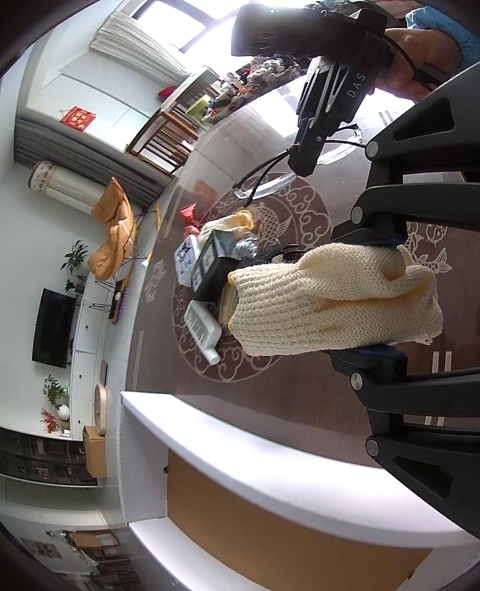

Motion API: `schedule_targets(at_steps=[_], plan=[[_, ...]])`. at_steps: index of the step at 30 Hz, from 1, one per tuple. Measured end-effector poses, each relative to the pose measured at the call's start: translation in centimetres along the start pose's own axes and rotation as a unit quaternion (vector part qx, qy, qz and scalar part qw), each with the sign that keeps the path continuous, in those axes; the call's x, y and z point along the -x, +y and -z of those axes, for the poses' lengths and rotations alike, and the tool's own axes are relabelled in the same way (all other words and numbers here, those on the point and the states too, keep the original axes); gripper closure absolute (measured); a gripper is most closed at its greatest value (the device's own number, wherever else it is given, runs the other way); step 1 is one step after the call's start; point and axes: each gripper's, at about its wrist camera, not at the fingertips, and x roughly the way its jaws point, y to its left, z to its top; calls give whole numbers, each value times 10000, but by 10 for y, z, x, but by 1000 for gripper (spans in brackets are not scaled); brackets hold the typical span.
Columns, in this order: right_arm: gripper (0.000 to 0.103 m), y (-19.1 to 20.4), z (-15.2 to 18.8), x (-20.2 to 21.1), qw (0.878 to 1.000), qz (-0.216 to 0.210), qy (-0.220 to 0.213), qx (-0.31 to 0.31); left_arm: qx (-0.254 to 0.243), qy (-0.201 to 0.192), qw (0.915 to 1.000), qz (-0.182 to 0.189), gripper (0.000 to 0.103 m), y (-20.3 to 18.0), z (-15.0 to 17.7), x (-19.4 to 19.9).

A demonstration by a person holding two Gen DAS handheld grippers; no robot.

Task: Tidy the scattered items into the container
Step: 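Release the cream glove from the left tool into the box while the right tool drops the glasses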

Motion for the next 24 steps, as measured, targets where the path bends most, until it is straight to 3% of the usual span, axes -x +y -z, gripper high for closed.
schedule_targets(at_steps=[6,11,14,18,24], plan=[[89,112,-71,-37,9943,-762,-70,744,454,-345,9964,-633,65,92,-34,51],[89,202,-123,-112,9859,-1253,183,1096,905,-210,9866,-1342,65,185,-63,52],[89,235,-151,-171,9859,-1081,418,1210,1287,-11,9820,-1386,65,228,-82,34],[89,248,-180,-238,9882,-559,750,1211,1515,154,9784,-1398,65,259,-103,4],[89,252,-194,-292,9809,185,1131,1574,1797,478,9738,-1309,65,282,-100,-36]])
